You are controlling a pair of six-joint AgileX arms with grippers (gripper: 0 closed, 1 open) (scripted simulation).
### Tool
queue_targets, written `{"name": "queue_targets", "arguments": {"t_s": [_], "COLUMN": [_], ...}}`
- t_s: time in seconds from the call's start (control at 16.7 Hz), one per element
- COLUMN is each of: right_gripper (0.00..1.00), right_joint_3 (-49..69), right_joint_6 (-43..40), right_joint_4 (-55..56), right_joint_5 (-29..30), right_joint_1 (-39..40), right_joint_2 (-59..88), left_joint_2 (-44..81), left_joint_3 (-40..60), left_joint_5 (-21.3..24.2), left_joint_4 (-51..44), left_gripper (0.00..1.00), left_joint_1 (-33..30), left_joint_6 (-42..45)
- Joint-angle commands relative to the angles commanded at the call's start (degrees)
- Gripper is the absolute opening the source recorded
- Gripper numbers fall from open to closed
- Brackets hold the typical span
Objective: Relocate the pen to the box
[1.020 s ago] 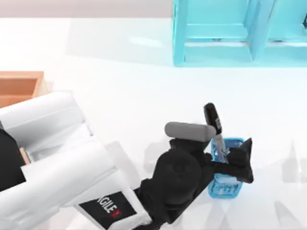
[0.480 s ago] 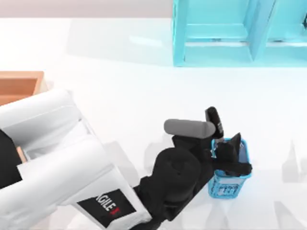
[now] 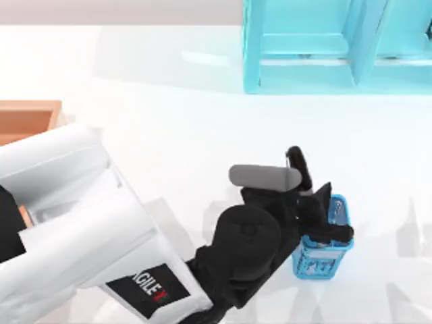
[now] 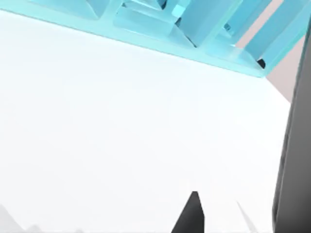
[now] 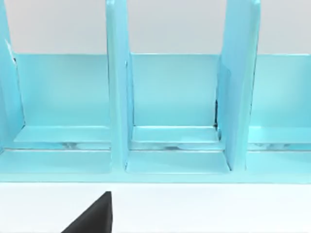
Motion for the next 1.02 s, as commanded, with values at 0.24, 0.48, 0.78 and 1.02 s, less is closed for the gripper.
{"name": "queue_targets", "arguments": {"t_s": [0.24, 0.48, 0.78, 1.02], "right_gripper": [1.00, 1.00, 1.00, 1.00], "right_joint_3": [0.00, 0.00, 0.00, 0.00], "right_joint_6": [0.00, 0.00, 0.00, 0.00], "right_joint_4": [0.00, 0.00, 0.00, 0.00], "right_joint_5": [0.00, 0.00, 0.00, 0.00], "right_joint_1": [0.00, 0.00, 0.00, 0.00], "right_joint_2": [0.00, 0.00, 0.00, 0.00], "left_joint_2": [-1.85, -10.58, -31.36, -47.15], "left_joint_3": [0.00, -1.91, -6.16, -9.34], "left_joint_5": [0.07, 3.52, 10.63, 16.33], "left_joint_4": [-0.33, -7.52, -23.07, -35.13], "left_gripper": [0.00, 0.00, 0.00, 0.00], "left_joint_1": [0.88, 4.56, 12.23, 18.20], "left_joint_6": [0.38, 1.29, 2.80, 3.59]}}
